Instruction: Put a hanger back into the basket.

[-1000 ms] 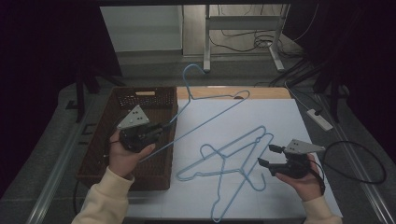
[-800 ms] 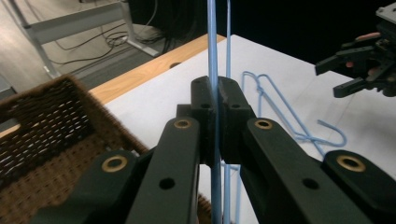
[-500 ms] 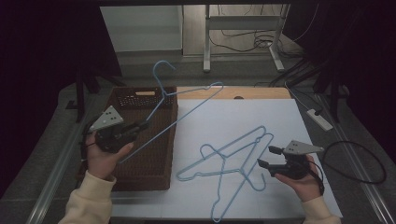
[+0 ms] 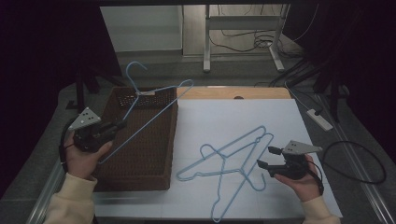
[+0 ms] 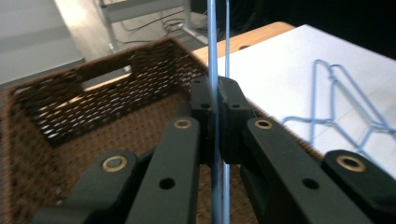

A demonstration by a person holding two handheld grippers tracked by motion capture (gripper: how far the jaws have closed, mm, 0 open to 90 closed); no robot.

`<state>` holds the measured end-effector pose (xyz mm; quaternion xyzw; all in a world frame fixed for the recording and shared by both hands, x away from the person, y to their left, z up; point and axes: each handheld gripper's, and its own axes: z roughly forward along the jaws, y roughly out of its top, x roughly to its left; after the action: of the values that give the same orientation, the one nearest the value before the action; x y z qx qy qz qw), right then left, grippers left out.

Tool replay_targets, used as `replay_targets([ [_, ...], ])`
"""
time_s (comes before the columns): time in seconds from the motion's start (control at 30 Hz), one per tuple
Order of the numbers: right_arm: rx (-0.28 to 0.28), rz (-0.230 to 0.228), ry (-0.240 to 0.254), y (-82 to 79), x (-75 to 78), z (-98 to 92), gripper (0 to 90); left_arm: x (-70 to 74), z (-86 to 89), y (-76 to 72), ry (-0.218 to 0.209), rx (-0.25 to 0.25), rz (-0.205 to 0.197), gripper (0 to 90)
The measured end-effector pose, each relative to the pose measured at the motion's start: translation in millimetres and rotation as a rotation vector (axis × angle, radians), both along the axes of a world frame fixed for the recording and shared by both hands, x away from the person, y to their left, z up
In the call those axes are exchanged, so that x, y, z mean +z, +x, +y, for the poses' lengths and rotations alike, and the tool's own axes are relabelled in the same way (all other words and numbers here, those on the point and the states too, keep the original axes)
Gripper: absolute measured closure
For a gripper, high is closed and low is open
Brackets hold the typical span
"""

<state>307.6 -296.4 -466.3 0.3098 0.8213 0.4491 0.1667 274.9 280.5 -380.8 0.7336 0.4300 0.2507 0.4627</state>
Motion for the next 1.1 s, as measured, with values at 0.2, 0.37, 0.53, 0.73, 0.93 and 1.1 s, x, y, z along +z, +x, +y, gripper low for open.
replay_targets([
  [0.2,-0.007,0.006,0.002,1.0,-2.1,-2.3,28.8,-3.2,15.3,0.3,0.006,0.042,0.007,86.5],
  [0.37,-0.008,0.005,0.002,0.8,-2.9,-3.0,28.8,-8.8,24.7,-0.7,0.017,0.068,0.023,86.5],
  [0.53,-0.008,0.008,0.008,0.6,-3.1,-3.2,28.8,-14.9,30.3,-0.6,0.023,0.084,0.043,86.5],
  [0.73,-0.005,0.01,0.003,0.2,-3.2,-2.3,28.8,-23.9,30.9,6.0,0.038,0.089,0.077,86.5],
  [0.93,-0.007,0.012,0.006,0.9,-4.0,-2.6,28.7,-29.1,29.3,9.0,0.055,0.093,0.092,86.5],
  [1.1,-0.004,0.013,0.005,1.7,-4.6,-2.4,28.7,-34.0,27.5,13.3,0.068,0.088,0.12,86.4],
])
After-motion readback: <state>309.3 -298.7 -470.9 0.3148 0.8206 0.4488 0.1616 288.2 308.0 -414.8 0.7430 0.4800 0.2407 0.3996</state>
